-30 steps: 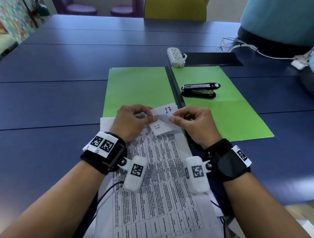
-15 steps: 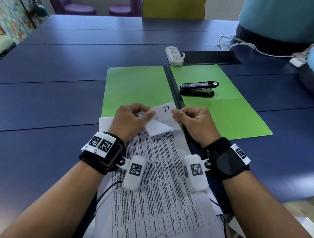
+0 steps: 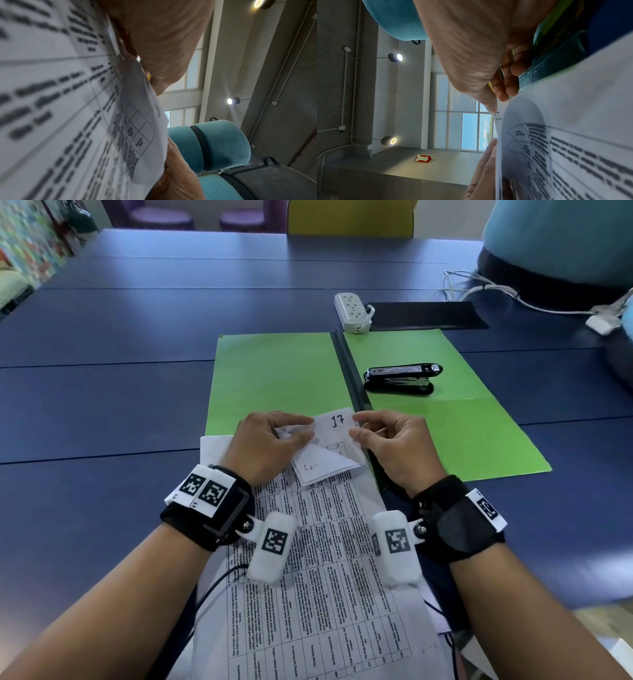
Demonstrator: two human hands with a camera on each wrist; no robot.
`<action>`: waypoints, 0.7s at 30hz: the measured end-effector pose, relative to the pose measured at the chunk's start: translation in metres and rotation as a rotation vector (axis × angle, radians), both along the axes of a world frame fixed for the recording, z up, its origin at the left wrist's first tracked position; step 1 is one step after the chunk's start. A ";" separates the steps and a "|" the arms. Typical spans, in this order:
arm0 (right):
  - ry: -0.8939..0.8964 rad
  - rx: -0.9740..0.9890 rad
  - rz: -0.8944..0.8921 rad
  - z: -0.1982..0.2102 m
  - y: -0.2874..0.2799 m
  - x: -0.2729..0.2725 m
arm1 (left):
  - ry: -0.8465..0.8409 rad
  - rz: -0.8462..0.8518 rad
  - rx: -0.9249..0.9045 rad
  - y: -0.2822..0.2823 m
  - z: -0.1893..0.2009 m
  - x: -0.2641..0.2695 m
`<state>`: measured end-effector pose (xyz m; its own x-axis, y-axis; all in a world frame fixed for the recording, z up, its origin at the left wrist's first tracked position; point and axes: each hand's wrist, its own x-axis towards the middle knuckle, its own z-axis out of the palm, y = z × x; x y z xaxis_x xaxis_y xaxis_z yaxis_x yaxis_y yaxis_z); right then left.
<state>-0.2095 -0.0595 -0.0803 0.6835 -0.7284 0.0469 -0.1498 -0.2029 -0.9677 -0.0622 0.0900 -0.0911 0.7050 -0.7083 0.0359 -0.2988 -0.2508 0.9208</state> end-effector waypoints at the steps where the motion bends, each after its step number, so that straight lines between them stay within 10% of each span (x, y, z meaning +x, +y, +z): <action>1: -0.003 0.002 -0.005 0.000 0.000 0.000 | 0.005 0.003 0.001 0.000 0.000 0.000; 21: -0.001 0.011 -0.005 -0.002 -0.003 0.002 | -0.077 0.005 0.040 -0.001 -0.001 0.002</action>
<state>-0.2076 -0.0626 -0.0821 0.6800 -0.7321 0.0391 -0.1500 -0.1912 -0.9700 -0.0604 0.0891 -0.0926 0.7049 -0.7067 0.0612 -0.3665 -0.2889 0.8844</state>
